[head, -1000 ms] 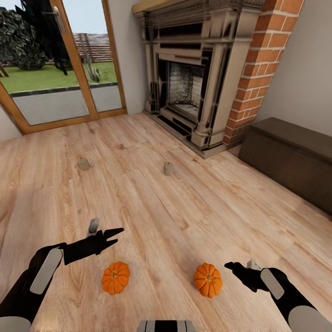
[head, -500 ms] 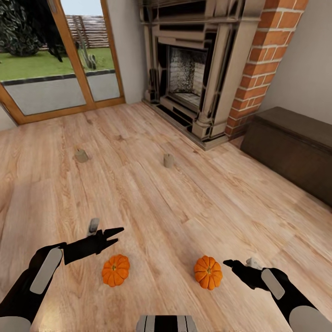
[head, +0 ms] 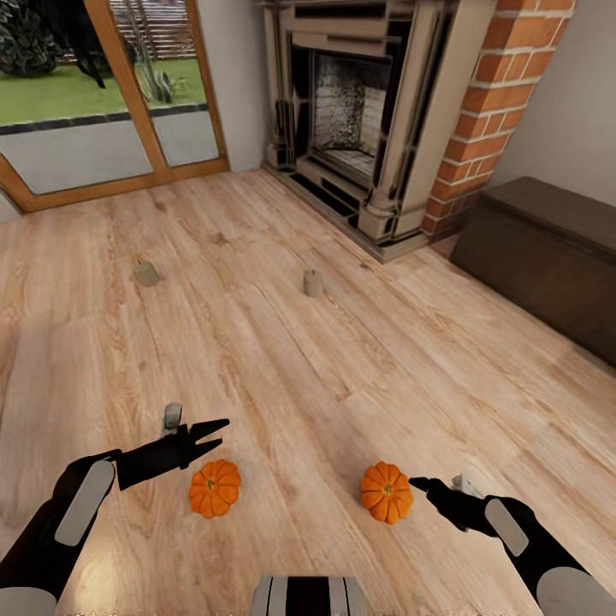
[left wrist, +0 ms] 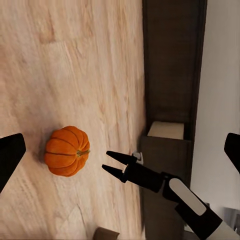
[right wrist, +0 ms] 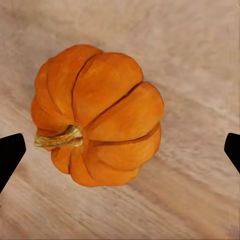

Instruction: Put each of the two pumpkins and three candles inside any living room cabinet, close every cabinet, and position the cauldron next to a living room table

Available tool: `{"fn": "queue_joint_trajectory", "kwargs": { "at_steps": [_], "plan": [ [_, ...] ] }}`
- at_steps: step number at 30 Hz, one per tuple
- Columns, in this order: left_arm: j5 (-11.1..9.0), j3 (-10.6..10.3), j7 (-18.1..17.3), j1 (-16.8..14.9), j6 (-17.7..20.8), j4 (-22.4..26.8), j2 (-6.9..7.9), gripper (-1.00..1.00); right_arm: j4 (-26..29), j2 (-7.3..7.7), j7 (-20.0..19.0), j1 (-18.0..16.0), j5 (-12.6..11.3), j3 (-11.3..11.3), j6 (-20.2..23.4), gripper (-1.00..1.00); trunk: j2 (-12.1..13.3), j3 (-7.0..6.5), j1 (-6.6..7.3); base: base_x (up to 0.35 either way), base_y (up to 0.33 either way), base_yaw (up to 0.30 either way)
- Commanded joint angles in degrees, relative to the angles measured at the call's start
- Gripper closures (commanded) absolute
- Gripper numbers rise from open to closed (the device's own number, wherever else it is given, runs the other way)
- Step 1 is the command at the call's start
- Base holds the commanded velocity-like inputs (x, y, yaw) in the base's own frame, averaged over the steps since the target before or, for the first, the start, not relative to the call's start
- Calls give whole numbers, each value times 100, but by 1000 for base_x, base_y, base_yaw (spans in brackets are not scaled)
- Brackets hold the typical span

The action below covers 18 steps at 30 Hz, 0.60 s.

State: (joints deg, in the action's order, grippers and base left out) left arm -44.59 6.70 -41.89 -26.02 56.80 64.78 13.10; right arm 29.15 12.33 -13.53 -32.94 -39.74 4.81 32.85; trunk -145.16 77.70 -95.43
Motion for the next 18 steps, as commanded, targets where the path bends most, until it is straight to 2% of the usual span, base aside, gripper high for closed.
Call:
{"fn": "queue_joint_trajectory", "kwargs": {
  "at_steps": [1, 8, 14, 18],
  "plan": [
    [12, 6, -29, -3, 24, 0, 1, -100, 3, -2, -89, -2, 6, 29, 37, -100, -3, 27, -1, 0, 0, 0],
    [19, 6, -397, 0, 23, 0, 8, -100, 28, -2, -306, -2, 31, 29, 40, -100, -12, 182, -19, 0, 0, 0],
    [24, 3, -447, 1, 23, 0, 8, -100, 66, -2, -334, -2, 29, 29, 37, -100, -20, 315, -35, 0, 0, 0],
    [22, 4, -457, 0, 24, 2, 8, -100, 73, -2, -428, -2, 34, 29, 37, -100, -20, 315, -35, 0, 0, 0]
  ]
}}
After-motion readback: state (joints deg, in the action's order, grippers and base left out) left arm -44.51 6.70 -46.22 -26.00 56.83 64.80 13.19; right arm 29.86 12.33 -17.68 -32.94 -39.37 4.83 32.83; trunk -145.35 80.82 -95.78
